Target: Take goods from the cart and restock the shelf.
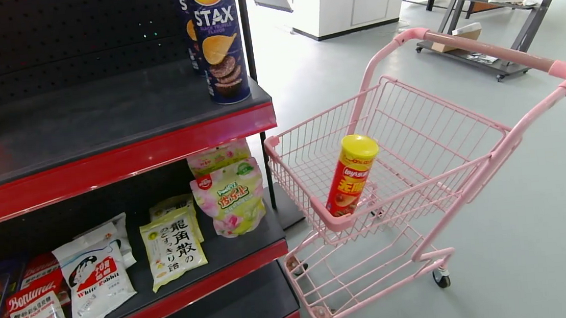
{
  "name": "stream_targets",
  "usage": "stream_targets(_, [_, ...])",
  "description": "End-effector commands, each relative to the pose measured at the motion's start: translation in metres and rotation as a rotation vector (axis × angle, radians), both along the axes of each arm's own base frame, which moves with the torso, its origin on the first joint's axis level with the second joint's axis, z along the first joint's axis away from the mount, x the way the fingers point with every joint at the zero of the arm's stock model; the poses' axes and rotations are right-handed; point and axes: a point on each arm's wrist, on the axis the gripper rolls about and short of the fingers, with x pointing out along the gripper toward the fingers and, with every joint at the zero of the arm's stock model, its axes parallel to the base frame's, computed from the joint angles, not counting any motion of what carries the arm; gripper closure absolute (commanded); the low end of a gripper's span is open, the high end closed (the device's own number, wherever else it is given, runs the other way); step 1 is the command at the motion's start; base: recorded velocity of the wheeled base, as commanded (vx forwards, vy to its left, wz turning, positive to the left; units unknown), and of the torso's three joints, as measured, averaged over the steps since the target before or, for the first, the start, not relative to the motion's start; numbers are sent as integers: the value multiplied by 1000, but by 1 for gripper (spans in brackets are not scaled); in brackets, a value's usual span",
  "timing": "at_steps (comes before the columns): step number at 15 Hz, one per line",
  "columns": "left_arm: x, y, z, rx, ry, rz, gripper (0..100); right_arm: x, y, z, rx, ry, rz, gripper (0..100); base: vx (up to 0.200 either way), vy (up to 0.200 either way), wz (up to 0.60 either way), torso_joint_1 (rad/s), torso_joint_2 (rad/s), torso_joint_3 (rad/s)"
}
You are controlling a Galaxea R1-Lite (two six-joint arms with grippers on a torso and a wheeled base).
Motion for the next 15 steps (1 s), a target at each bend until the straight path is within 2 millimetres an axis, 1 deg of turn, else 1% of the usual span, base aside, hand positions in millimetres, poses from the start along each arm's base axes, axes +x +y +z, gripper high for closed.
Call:
stream_targets(1, [0, 0, 0, -1, 0, 1, 0, 0, 0, 0, -5, 1, 3, 0, 0, 0, 0, -46, 198, 159])
stream_targets(2, [0, 0, 0, -1, 0, 1, 0, 0, 0, 0, -5, 0, 5, 0, 0, 0, 0, -27, 124, 95])
stream_targets(4, [0, 0, 0, -1, 0, 1, 0, 0, 0, 1, 53, -9, -3, 0, 0, 0, 0, -6, 33, 31])
stream_targets(5, [0, 0, 0, -1, 0, 1, 0, -4, 1, 29, 68, -55, 66, 0, 0, 0, 0, 0, 0, 0])
stream_targets(6, [0, 0, 0, -1, 0, 1, 0, 13, 1, 95, 153, -6, 148, 0, 0, 0, 0, 0, 0, 0])
stream_targets(7, [0, 0, 0, -1, 0, 1, 0, 41, 3, 140, 219, 30, 154, 0, 0, 0, 0, 0, 0, 0])
stream_targets(8, [0, 0, 0, -1, 0, 1, 0, 72, 6, 157, 215, 105, 173, 0, 0, 0, 0, 0, 0, 0])
stream_targets(9, [0, 0, 0, 1, 0, 1, 0, 101, 13, 160, 203, 149, 234, 0, 0, 0, 0, 0, 0, 0])
stream_targets(10, [0, 0, 0, 1, 0, 1, 0, 121, 23, 162, 203, 150, 314, 0, 0, 0, 0, 0, 0, 0])
stream_targets(11, [0, 0, 0, 1, 0, 1, 0, 162, 39, 152, 207, 181, 382, 0, 0, 0, 0, 0, 0, 0])
stream_targets(12, [0, 0, 0, 1, 0, 1, 0, 184, 47, 139, 206, 220, 419, 0, 0, 0, 0, 0, 0, 0])
stream_targets(13, [0, 0, 0, 1, 0, 1, 0, 209, 61, 118, 205, 279, 503, 0, 0, 0, 0, 0, 0, 0])
stream_targets(14, [0, 0, 0, 1, 0, 3, 0, 226, 66, 106, 204, 308, 513, 0, 0, 0, 0, 0, 0, 0])
stream_targets(15, [0, 0, 0, 1, 0, 1, 0, 250, 74, 91, 205, 308, 523, 0, 0, 0, 0, 0, 0, 0])
